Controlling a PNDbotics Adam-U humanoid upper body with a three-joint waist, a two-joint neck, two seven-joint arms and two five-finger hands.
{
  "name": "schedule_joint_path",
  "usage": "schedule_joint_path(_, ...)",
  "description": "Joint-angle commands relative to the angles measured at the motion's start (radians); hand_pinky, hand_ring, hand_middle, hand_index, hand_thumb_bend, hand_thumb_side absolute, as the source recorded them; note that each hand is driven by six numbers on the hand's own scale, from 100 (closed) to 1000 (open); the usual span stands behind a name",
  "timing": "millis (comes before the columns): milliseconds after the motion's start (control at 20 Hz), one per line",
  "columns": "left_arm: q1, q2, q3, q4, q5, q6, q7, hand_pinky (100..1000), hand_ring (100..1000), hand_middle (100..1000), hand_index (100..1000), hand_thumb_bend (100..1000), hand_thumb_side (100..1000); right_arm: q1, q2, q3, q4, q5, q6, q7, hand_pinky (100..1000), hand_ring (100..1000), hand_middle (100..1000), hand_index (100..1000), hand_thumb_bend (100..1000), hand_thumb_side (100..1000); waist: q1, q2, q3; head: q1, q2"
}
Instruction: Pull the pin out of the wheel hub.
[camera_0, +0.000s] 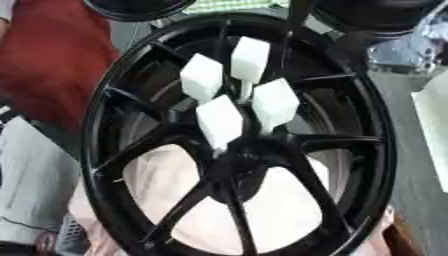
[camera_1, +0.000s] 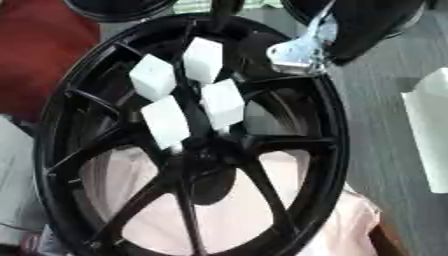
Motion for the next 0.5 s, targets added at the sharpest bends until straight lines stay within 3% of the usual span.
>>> schedule_joint_path(50,-0.009,0.014,0.003,-0.017,0.002,-0.001,-0.004,784,790,791,846,176,882,-0.028,0.002,-0.019,0.025,0.021,-0.033,-0.006,851,833,782,823,100,538,-0.002,-0.011,0.012,-0.014,-0.024)
schedule_joint_path(350,-0.017,0.012,0.004,-0.021,0.003,-0.001,-0.003,784,789,791,845,176,883,-0.029,0.01,-0.017,0.055,0.055,-0.083,-0.002,857,848,801,845,114,487,-0.013,0.006,0.047,-0.044,-0.06)
schedule_joint_path(500,-0.018,0.008,0.003,-0.021,0.004,0.0,-0.003,784,789,791,845,176,885,-0.028,0.015,-0.021,0.069,0.07,-0.114,0.0,864,862,816,861,168,418,-0.017,0.011,0.059,-0.059,-0.074)
